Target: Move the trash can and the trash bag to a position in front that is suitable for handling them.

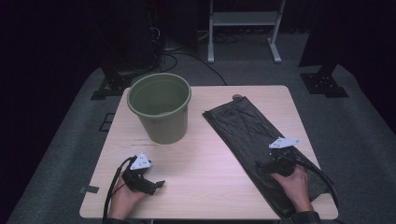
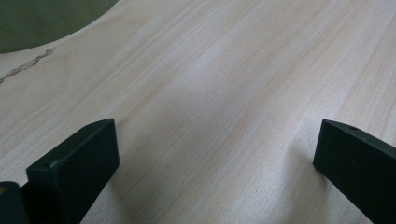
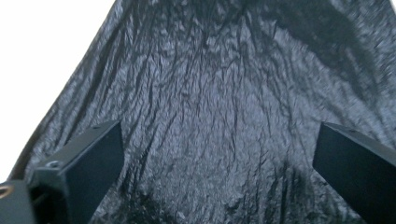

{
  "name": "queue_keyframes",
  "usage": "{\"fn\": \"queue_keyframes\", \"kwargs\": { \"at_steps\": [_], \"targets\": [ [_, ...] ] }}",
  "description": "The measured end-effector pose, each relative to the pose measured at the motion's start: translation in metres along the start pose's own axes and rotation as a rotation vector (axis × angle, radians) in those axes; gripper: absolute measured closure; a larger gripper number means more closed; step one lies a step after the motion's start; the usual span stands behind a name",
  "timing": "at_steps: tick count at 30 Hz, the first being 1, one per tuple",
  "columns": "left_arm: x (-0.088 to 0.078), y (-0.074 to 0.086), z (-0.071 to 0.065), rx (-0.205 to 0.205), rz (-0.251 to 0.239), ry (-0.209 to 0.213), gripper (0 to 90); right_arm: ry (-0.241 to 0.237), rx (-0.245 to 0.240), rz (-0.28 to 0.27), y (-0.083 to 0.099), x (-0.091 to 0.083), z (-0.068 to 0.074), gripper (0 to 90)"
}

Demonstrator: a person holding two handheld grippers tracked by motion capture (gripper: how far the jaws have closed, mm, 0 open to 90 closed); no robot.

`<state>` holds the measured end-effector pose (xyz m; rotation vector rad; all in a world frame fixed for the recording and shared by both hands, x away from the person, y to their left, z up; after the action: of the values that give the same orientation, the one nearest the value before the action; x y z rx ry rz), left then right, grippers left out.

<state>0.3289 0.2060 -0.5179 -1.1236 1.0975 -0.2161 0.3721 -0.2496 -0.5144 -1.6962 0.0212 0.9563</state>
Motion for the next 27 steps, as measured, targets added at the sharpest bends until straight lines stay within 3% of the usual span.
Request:
{"fn": "queue_keyframes", "kwargs": {
  "at_steps": [4, 11, 27],
  "targets": [
    [-0.001, -0.002, -0.001, -0.019, -0.013, 0.015, 0.0, 0.005, 0.004, 0.011, 0.004, 0.002, -0.002, 0.0],
    [-0.008, -0.011, -0.002, -0.023, -0.025, -0.003, 0.0, -0.023, 0.042, 0.004, 0.008, 0.004, -0.004, 0.0],
    [-0.032, -0.039, 0.002, -0.046, -0.093, -0.029, 0.0, -0.025, 0.042, 0.004, 0.008, 0.004, -0.005, 0.0]
  ]
}}
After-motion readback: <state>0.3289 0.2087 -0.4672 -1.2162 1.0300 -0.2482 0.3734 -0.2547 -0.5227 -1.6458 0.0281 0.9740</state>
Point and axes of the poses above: each handheld gripper's, and its own axes: x roughly forward along the jaws, y roughly out of its underside, z roughly to its left, the point moved 5 cm from there along x, roughly forward along the jaws, and after that the axes turned 8 degrees about -z, right-handed, at the moved point
